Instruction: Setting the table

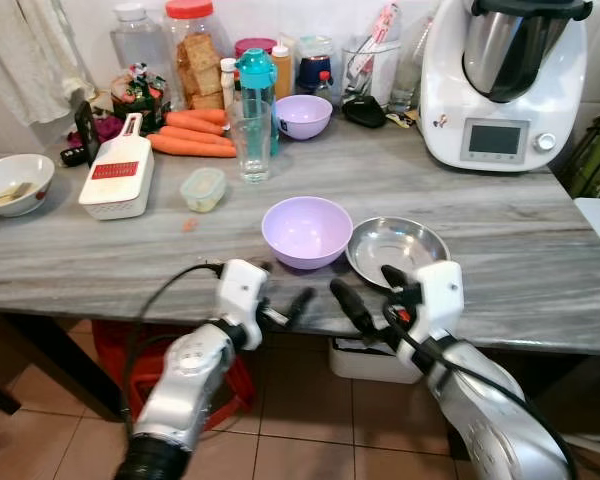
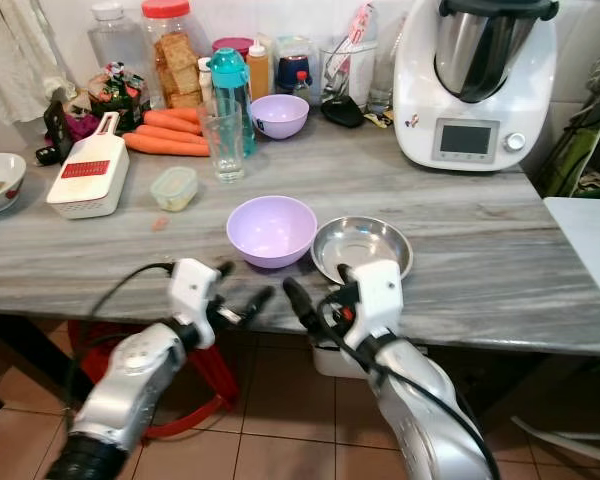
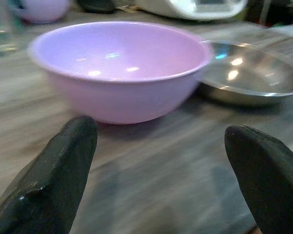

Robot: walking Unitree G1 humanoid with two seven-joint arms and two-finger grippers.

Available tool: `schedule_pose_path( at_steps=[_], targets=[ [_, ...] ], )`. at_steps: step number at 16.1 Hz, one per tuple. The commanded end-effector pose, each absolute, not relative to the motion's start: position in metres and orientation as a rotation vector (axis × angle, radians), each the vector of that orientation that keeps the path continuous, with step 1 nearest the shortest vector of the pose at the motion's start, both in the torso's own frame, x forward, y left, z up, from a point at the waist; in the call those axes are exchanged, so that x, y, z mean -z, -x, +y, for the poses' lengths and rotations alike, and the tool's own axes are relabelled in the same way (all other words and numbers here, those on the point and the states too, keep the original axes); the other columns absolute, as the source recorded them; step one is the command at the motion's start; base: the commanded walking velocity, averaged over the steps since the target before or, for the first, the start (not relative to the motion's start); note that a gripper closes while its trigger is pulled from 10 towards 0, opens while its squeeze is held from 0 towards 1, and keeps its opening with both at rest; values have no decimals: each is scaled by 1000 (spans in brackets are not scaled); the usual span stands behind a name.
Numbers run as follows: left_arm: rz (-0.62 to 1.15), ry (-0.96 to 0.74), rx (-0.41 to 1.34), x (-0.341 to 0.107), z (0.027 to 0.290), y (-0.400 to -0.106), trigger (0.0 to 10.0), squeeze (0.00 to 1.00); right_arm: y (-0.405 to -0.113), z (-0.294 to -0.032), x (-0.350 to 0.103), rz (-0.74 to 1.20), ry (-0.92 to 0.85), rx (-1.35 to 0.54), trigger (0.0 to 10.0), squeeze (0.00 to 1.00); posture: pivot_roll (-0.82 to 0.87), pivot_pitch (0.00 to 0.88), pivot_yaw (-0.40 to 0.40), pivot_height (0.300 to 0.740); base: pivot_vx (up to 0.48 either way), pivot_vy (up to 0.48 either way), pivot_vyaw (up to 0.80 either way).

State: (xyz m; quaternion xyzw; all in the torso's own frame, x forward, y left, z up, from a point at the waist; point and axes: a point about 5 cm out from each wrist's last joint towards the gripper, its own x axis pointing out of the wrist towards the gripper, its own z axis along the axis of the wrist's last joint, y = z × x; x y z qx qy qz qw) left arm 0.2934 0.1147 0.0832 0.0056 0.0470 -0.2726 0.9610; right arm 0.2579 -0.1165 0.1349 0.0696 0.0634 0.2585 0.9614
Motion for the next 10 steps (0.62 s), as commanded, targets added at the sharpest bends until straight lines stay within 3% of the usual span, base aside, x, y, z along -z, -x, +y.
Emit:
schedule_pose_path(
  at_steps=[1, 5, 10],
  targets=[
    [85, -32, 481, -84, 130, -292, 10000, 0, -262, -116, -133, 146, -149, -548, 10000, 0, -53, 43, 33, 740, 0, 0, 0],
    [71, -58, 341, -85, 161, -278, 10000, 0, -283, -115, -127, 193, -153, -627, 10000, 0, -22, 71, 18, 740, 0, 0, 0],
    [89, -52, 334, -83, 163, -264, 10000, 0, -297, -102, -122, 219, -153, -701, 10000, 0, 2, 96, 7, 740, 0, 0, 0]
  ],
)
